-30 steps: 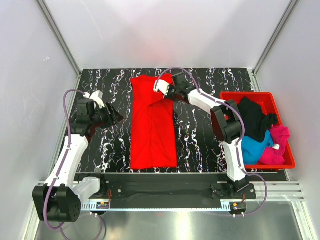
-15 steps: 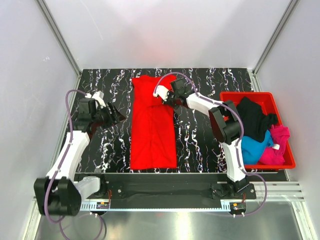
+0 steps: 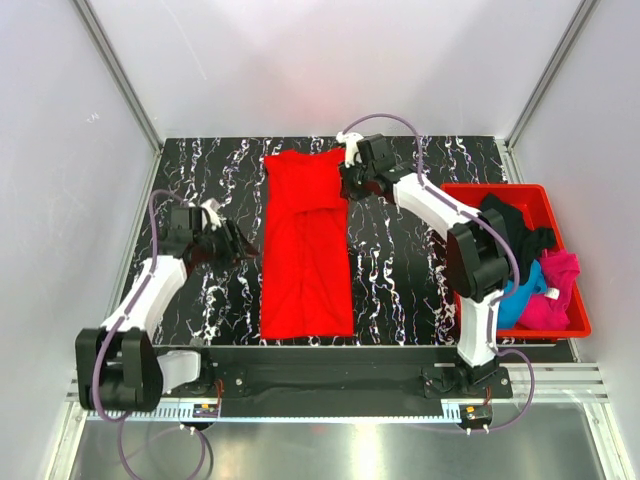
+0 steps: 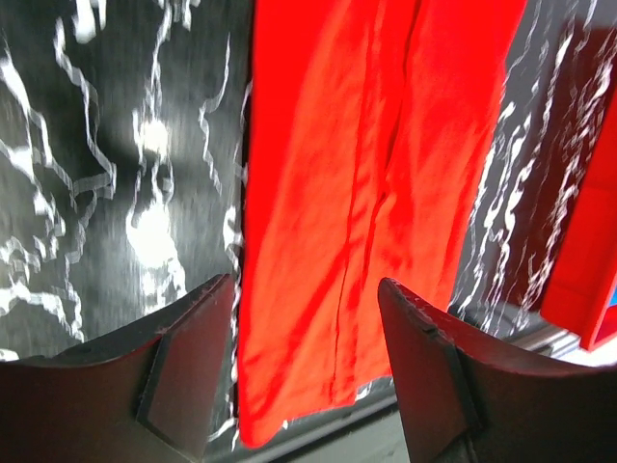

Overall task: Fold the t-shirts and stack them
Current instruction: Fold the tshirt

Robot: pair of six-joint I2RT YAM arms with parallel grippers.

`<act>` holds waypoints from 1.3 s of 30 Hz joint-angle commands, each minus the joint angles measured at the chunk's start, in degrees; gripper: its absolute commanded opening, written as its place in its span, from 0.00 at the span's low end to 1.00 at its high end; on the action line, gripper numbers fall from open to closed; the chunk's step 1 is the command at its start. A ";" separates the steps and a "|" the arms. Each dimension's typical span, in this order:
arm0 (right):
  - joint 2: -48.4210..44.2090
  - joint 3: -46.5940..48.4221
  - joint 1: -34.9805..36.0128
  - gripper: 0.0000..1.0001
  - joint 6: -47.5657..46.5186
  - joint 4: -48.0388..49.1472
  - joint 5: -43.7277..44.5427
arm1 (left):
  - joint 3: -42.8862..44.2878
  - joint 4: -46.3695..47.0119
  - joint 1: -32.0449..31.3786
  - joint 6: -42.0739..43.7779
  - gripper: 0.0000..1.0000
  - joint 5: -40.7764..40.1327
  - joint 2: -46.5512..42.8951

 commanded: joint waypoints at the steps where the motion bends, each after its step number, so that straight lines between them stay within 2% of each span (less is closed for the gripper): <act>1: -5.33 0.78 0.24 0.18 25.58 -9.32 -3.66 | -3.43 -2.46 -0.61 0.11 0.67 1.63 -4.55; 3: -8.04 -3.15 0.33 0.20 29.62 -14.52 -6.93 | -7.55 -1.67 -0.70 -3.74 0.67 3.85 -6.05; 4: -9.54 -6.05 0.33 0.22 31.04 -14.18 -11.64 | -8.27 -1.15 -2.70 -4.89 0.67 3.25 -7.63; 6: -15.05 -15.08 0.59 0.24 37.08 -12.51 -12.65 | -7.67 -2.89 -5.44 -7.26 0.67 -0.43 -8.95; 8: -20.32 -21.68 1.65 0.26 37.73 -14.25 -10.57 | -9.24 -2.91 -6.24 -11.55 0.68 -0.37 -10.36; 12: -29.40 -33.72 3.84 0.37 42.46 -12.60 -10.28 | -15.30 -0.35 -6.94 -16.85 0.70 1.40 -11.07; 13: -30.89 -35.68 4.37 0.43 43.44 -12.51 -9.85 | -16.62 -1.40 -7.29 -16.86 0.70 0.52 -11.94; 16: -36.17 -42.80 7.53 0.49 47.48 -10.05 -7.39 | -18.99 -2.64 -8.86 -18.17 0.71 -5.36 -15.10; 18: -38.46 -47.54 10.16 0.55 51.59 -6.63 -7.12 | -20.23 -2.03 -9.84 -21.23 0.71 -6.51 -16.69; 22: -39.52 -51.78 14.91 0.57 56.44 -2.58 -3.10 | -23.74 -0.10 -11.41 -23.36 0.70 -6.25 -16.61; 28: -37.94 -56.35 19.13 0.58 61.72 3.74 -1.15 | -26.47 0.09 -14.76 -25.82 0.69 -9.93 -16.61; 35: -36.01 -57.50 21.60 0.57 64.54 4.37 3.16 | -28.67 -0.61 -16.34 -27.66 0.61 -13.72 -19.24; 39: -35.74 -58.72 23.27 0.56 66.82 2.52 5.80 | -28.23 -3.07 -18.53 -29.07 0.60 -16.09 -21.35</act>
